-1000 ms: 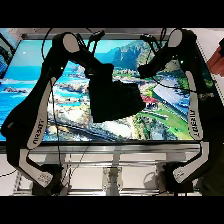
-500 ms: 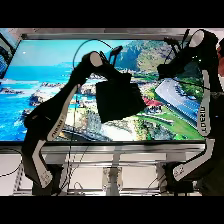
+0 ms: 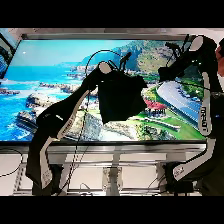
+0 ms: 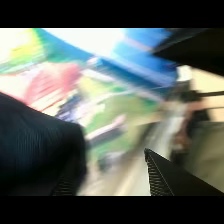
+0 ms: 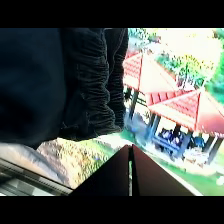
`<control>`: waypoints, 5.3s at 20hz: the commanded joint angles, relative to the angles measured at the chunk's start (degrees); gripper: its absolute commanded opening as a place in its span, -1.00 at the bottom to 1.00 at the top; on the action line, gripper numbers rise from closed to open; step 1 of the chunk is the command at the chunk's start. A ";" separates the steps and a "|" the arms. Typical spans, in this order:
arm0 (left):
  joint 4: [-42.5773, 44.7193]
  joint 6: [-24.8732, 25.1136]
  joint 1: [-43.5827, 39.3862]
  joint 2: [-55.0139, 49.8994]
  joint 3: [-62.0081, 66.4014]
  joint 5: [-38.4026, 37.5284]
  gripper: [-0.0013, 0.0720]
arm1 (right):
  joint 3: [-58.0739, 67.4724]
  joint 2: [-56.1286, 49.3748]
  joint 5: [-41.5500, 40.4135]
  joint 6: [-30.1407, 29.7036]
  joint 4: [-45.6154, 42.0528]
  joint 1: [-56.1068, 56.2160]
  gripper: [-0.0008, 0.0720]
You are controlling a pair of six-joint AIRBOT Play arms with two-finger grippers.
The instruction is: Fold the clothes and pants, and hang the long-sleeved shirts on hangers.
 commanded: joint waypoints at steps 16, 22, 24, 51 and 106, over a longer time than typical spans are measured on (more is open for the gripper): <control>1.05 -1.20 12.48 0.00 -0.09 -15.32 -0.32 | -0.20 -0.61 -3.80 -5.25 3.39 -5.16 -0.02; 43.69 -13.77 14.75 6.60 -0.20 -26.38 -0.31 | -8.02 -5.07 -6.69 -16.04 15.26 -5.84 0.42; 51.12 -13.73 14.56 9.22 -2.49 -29.53 -0.30 | -10.34 -7.06 -6.71 -18.29 15.41 -5.84 0.43; 75.21 -20.13 14.97 25.55 -35.63 -30.27 0.16 | -10.75 -14.64 -10.19 -11.10 9.68 3.41 -0.94; 67.73 -20.17 12.44 26.80 -39.28 -9.88 0.16 | -55.98 22.77 -13.22 14.88 -9.11 25.07 -0.94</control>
